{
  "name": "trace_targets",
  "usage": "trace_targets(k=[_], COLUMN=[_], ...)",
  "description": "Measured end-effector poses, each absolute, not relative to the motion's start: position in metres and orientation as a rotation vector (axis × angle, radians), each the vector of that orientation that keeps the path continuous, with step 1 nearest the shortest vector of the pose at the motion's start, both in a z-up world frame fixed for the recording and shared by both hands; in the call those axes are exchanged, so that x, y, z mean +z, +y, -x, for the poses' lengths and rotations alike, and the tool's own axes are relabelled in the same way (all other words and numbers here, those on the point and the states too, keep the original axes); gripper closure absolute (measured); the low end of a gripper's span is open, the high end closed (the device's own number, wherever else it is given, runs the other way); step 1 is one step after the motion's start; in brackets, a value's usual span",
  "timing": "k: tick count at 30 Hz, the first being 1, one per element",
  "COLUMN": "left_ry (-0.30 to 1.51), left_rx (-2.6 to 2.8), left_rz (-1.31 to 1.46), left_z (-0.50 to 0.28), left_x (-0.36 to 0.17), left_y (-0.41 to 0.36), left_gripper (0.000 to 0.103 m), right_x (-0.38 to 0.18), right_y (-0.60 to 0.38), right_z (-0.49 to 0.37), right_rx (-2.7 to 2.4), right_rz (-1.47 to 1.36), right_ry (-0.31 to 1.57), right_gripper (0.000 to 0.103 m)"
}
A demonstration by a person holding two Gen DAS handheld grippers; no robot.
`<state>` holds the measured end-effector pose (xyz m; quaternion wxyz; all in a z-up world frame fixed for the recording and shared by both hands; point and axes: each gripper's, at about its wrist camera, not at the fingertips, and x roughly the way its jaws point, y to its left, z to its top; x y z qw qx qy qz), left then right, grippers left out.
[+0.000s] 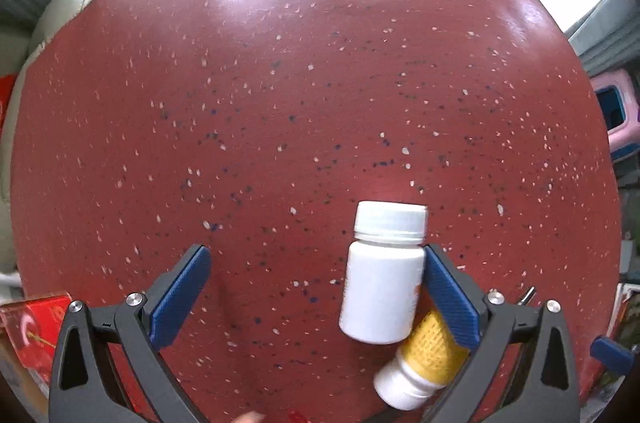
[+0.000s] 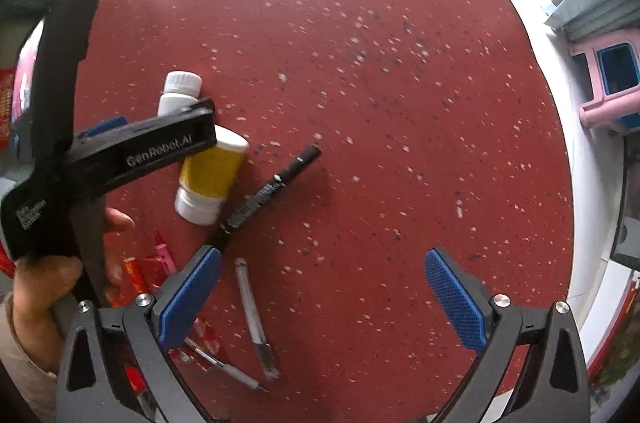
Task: Organize rigid objects
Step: 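Grasp the white pill bottle with the left tool while the right tool grasps the yellow-labelled bottle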
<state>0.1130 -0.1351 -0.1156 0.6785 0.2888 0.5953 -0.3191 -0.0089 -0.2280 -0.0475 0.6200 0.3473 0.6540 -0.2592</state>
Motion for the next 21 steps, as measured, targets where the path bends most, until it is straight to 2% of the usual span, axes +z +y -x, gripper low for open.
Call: trace_targets(k=[8, 11, 13, 14, 15, 16, 21], left_ry=[1.370, 1.348, 1.333, 1.327, 1.324, 1.328, 1.358], left_rx=[-0.717, -0.736, -0.724, -0.714, -0.708, -0.710, -0.648], left_rz=[-0.638, -0.632, -0.618, -0.605, -0.594, -0.582, -0.571], left_z=[-0.107, -0.105, -0.112, -0.115, -0.119, -0.122, -0.142], left_x=[-0.120, -0.114, -0.116, -0.113, -0.110, -0.110, -0.113], left_y=[-0.146, -0.148, -0.141, -0.137, -0.132, -0.128, -0.102], left_gripper=[0.001, 0.013, 0.035, 0.042, 0.059, 0.068, 0.068], right_x=[-0.046, -0.044, -0.043, -0.042, -0.041, -0.041, -0.042], right_y=[-0.236, -0.238, -0.239, -0.239, -0.240, -0.239, -0.227], right_z=[0.016, 0.015, 0.017, 0.016, 0.013, 0.011, -0.015], right_rx=[-0.603, -0.601, -0.603, -0.603, -0.602, -0.599, -0.520], right_rz=[-0.789, -0.790, -0.790, -0.788, -0.783, -0.777, -0.695], right_ry=[1.502, 1.498, 1.496, 1.494, 1.493, 1.490, 1.483], right_gripper=[0.001, 0.001, 0.001, 0.001, 0.001, 0.001, 0.001])
